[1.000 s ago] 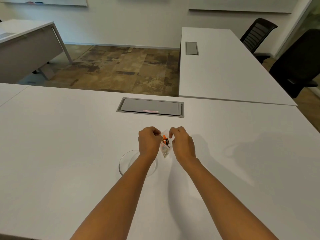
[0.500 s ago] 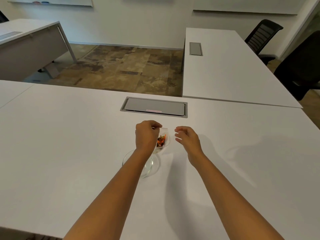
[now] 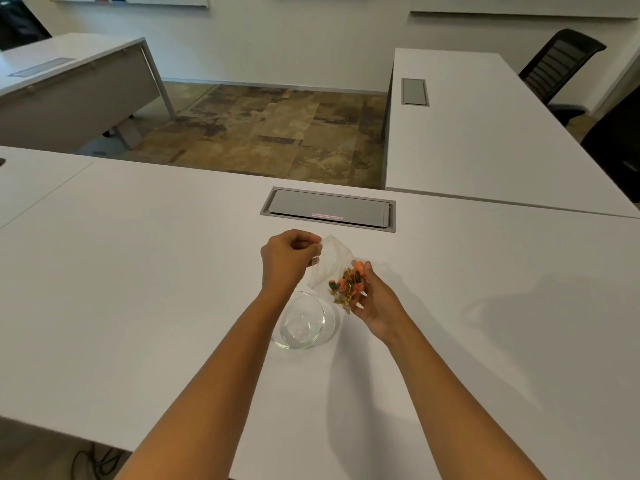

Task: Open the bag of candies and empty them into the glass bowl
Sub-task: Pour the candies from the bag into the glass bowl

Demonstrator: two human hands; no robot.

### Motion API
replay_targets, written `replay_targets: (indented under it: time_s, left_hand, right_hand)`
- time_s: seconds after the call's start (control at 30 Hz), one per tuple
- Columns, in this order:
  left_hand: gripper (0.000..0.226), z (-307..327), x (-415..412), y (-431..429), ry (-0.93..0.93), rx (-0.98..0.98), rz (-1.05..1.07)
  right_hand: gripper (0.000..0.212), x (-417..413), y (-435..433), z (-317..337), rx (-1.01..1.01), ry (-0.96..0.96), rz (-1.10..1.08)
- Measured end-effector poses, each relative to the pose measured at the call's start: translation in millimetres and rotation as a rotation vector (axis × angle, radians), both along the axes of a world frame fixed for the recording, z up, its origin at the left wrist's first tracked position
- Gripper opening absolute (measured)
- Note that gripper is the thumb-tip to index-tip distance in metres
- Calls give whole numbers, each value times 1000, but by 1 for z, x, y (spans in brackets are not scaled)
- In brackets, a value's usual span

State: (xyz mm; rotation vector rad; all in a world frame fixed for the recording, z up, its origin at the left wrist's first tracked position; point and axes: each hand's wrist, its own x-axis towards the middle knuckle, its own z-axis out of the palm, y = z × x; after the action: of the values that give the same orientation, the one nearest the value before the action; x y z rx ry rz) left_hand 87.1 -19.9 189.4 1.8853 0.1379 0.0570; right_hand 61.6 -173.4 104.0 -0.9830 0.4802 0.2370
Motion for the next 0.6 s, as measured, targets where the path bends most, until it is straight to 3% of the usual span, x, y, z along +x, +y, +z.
replay_targets:
  time_s: [0.13,0.3,0.4,0.6]
  left_hand:
    - [20,-15,-7,4,-106,215,70]
    - [37,-27,-14,8,-88,260,13]
    - [28,-38,-12,13,18,204,-41]
    - [19,-70,-12,33,285,-93,123]
  right_hand:
    - [35,-1,2,-1,-78,69,-24]
    - [36,0,7,2,-284,101,6]
    - [32,4,13,6,-398,118,7]
    - [34,7,20,6,-781,-12,37]
